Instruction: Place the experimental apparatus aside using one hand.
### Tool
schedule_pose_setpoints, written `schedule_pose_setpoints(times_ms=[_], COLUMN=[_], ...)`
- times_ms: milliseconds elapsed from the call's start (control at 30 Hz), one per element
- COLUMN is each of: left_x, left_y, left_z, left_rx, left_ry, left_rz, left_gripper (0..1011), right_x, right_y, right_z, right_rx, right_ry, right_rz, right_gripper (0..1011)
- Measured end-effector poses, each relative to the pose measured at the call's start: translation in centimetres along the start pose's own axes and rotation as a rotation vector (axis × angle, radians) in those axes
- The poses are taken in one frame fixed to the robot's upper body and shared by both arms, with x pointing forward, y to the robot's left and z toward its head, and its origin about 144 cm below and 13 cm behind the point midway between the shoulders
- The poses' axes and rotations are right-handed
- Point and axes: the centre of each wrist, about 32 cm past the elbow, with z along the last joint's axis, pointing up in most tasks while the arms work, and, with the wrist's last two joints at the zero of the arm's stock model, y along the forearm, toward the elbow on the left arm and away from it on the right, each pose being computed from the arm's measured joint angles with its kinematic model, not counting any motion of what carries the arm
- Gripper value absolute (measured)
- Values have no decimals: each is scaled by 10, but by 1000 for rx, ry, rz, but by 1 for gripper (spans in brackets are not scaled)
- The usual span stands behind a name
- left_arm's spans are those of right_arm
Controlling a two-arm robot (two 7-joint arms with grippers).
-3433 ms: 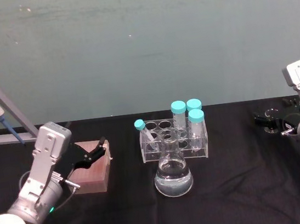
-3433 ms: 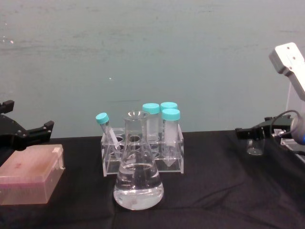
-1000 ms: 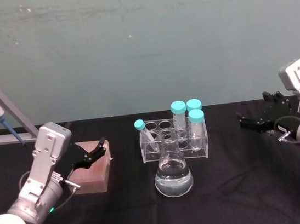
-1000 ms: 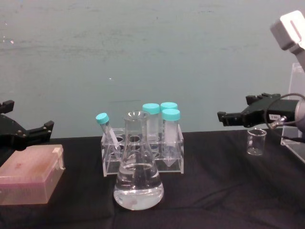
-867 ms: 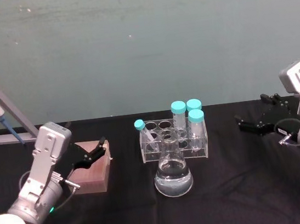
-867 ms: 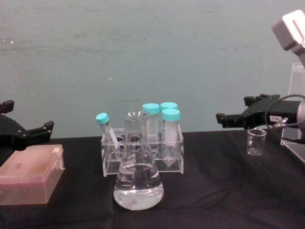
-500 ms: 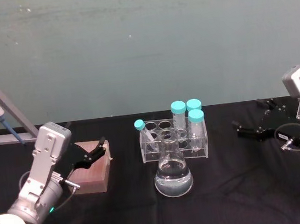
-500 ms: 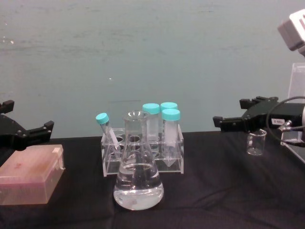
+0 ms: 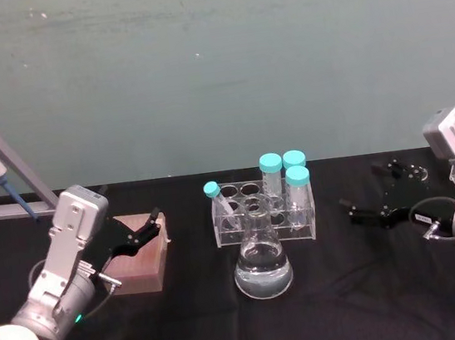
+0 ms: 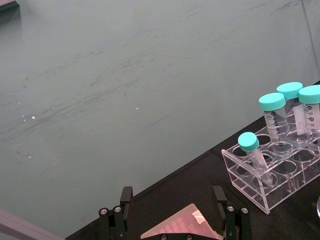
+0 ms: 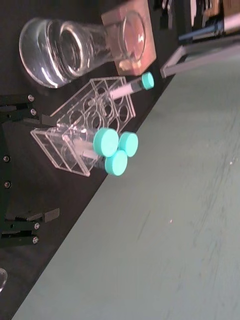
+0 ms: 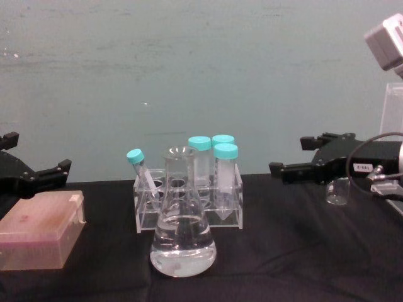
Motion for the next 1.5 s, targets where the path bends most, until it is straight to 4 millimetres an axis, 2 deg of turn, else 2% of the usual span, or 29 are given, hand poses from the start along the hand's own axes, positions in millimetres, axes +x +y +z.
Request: schedule_pose_setpoints(times_ms=[733,1500], left_x=[0,0], left_y=[0,0], left_z=[0,0], left_rx=[0,0], left_ry=[0,0], left_rz=[0,0], left_gripper=[1000,1000], right_x=[5,3], right_y=[9,30], right_z=[5,15], right_rx=[22,49], right_ry=[-2,-32], right_rz=[138,269], right_gripper=[1004,1004])
